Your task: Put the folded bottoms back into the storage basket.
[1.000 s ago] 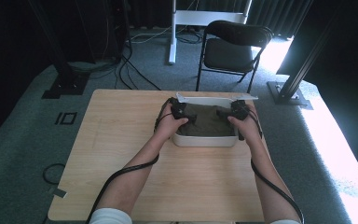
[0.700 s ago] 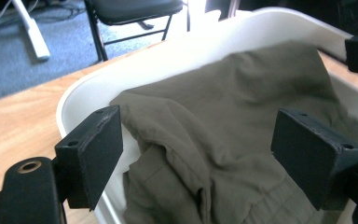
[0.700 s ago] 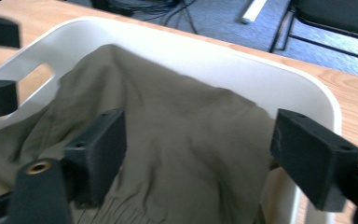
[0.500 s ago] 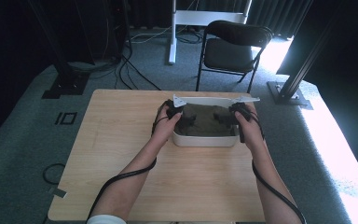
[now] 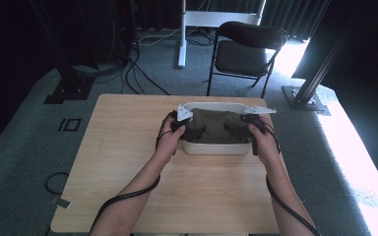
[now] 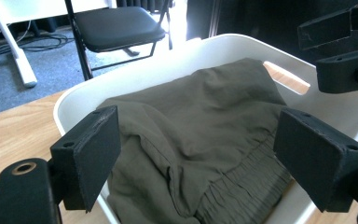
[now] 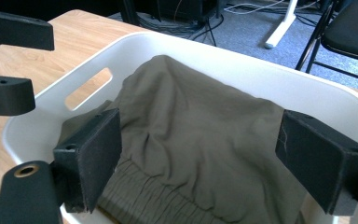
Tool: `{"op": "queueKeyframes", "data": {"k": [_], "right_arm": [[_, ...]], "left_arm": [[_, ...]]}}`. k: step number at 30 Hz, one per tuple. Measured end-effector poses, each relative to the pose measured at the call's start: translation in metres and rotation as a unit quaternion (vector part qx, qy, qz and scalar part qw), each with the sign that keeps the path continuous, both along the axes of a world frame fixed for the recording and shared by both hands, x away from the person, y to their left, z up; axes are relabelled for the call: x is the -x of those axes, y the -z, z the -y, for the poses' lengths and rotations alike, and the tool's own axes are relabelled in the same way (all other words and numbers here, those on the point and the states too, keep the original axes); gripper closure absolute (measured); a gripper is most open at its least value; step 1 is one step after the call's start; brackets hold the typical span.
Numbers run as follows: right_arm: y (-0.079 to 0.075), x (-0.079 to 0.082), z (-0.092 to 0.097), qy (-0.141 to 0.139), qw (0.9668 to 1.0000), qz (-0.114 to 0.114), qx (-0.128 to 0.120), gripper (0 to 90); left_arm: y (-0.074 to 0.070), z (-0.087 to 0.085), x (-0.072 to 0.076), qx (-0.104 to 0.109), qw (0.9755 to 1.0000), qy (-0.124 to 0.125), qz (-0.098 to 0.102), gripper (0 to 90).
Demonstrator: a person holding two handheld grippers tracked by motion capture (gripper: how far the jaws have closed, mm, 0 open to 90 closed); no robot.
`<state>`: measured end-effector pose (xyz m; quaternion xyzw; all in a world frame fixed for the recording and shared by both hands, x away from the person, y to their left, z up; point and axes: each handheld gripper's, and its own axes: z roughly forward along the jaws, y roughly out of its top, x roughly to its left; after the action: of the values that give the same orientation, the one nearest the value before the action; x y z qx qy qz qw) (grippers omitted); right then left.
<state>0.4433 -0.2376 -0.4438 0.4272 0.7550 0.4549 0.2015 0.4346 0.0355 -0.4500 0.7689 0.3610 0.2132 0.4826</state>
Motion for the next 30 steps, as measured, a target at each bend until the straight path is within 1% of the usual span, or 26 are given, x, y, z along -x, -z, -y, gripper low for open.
{"op": "queueKeyframes", "data": {"k": [2, 4, 7, 10, 12, 13, 20, 24, 26, 27, 28, 30], "right_arm": [[0.0, 0.004, -0.002, -0.009, 0.9999, 0.005, 0.004, 14.2], [0.0, 0.009, -0.003, -0.012, 0.9999, 0.007, 0.001, 14.2], [-0.001, 0.016, -0.005, -0.018, 0.9998, 0.013, -0.001, 14.2], [-0.002, 0.025, -0.006, -0.019, 0.9997, 0.015, -0.005, 14.2], [-0.002, 0.028, -0.006, -0.019, 0.9997, 0.016, -0.006, 14.2], [-0.002, 0.03, -0.006, -0.02, 0.9996, 0.018, -0.006, 14.2], [-0.005, 0.047, -0.001, -0.023, 0.9992, 0.033, -0.002, 14.2], [-0.001, 0.057, 0.001, -0.023, 0.9991, 0.036, 0.008, 14.2], [0.004, 0.064, 0.004, -0.026, 0.999, 0.035, 0.006, 13.9], [0.004, 0.064, 0.004, -0.026, 0.999, 0.035, 0.006, 13.9], [0.007, 0.068, 0.005, -0.033, 0.9989, 0.035, 0.003, 13.8], [0.01, 0.07, 0.005, -0.033, 0.9989, 0.033, 0.003, 13.9]], "left_arm": [[0.0, -0.002, 0.005, 0.0, 1.0, 0.002, 0.005, 16.5], [0.0, -0.003, 0.01, 0.005, 0.9999, 0.007, 0.005, 16.5], [0.001, -0.005, 0.017, 0.006, 0.9999, 0.012, 0.008, 16.5], [0.001, -0.008, 0.024, 0.009, 0.9998, 0.015, 0.011, 16.5], [0.001, -0.009, 0.029, 0.012, 0.9997, 0.017, 0.012, 16.5], [0.001, -0.009, 0.031, 0.011, 0.9997, 0.017, 0.014, 16.5], [0.004, -0.014, 0.043, 0.007, 0.9997, 0.019, 0.013, 16.5], [0.007, -0.017, 0.05, 0.012, 0.9997, 0.02, 0.004, 16.5], [0.01, -0.018, 0.052, 0.008, 0.9997, 0.021, 0.0, 16.5], [0.011, -0.019, 0.053, 0.008, 0.9997, 0.022, -0.003, 16.5], [0.012, -0.02, 0.055, 0.008, 0.9997, 0.023, -0.006, 16.5], [0.015, -0.022, 0.057, 0.005, 0.9997, 0.024, -0.007, 16.5]]}}
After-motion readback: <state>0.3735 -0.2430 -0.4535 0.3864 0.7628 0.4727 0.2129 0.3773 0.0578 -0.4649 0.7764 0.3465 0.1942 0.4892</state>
